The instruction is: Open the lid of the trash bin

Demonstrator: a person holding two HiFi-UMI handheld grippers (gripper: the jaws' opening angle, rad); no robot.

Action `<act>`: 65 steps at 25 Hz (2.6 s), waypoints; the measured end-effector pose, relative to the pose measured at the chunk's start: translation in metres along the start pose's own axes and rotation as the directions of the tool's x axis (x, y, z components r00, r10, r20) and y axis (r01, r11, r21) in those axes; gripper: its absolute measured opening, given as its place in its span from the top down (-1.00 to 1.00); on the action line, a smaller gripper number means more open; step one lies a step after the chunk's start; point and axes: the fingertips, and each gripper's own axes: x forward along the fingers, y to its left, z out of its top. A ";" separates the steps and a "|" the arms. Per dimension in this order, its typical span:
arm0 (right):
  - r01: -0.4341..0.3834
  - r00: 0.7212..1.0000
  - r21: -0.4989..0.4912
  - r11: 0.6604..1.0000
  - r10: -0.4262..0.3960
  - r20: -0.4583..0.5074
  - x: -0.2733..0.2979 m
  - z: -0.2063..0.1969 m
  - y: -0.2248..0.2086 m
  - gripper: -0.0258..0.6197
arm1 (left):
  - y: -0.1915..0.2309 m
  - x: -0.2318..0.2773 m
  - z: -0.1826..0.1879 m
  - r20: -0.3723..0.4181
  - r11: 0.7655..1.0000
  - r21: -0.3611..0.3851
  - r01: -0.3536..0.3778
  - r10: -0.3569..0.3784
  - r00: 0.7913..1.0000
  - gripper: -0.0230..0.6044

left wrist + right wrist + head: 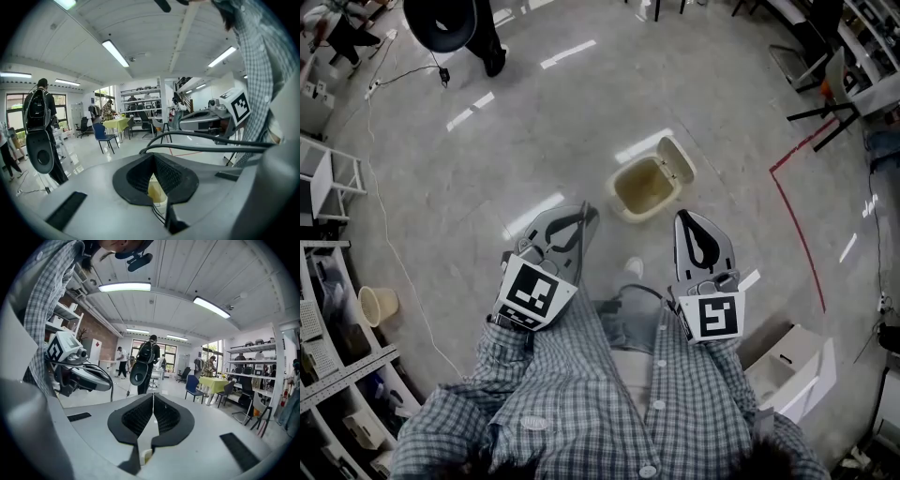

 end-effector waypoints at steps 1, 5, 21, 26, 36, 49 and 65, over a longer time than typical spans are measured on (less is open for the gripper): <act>0.002 1.000 0.000 1.000 -0.002 0.000 0.000 0.001 -0.001 0.85 | 0.001 0.001 0.001 0.001 1.000 0.003 0.001 -0.001 1.000 0.91; 0.007 1.000 0.002 1.000 -0.007 -0.001 -0.001 0.000 -0.004 0.85 | 0.000 0.003 0.002 -0.001 1.000 0.012 0.011 -0.010 1.000 0.91; 0.014 1.000 0.010 1.000 -0.014 -0.007 -0.003 -0.003 -0.004 0.85 | -0.003 0.010 -0.040 -0.300 0.962 0.225 0.153 -0.081 0.950 0.91; 0.016 1.000 0.007 1.000 -0.016 -0.007 -0.003 -0.002 -0.005 0.85 | 0.006 0.008 -0.007 -0.101 0.995 0.069 0.071 -0.064 0.993 0.91; 0.005 1.000 -0.003 1.000 -0.005 -0.012 -0.001 -0.002 -0.004 0.85 | 0.006 0.008 0.009 -0.012 0.997 -0.007 0.074 -0.074 0.997 0.91; -0.008 1.000 -0.011 1.000 0.008 -0.023 0.001 -0.003 0.003 0.85 | 0.005 0.005 0.005 -0.018 0.997 -0.004 0.080 -0.080 0.997 0.91; 0.005 0.999 -0.024 1.000 -0.006 -0.045 -0.005 -0.007 0.006 0.85 | -0.001 0.004 0.004 -0.019 0.995 0.006 0.101 -0.101 0.995 0.91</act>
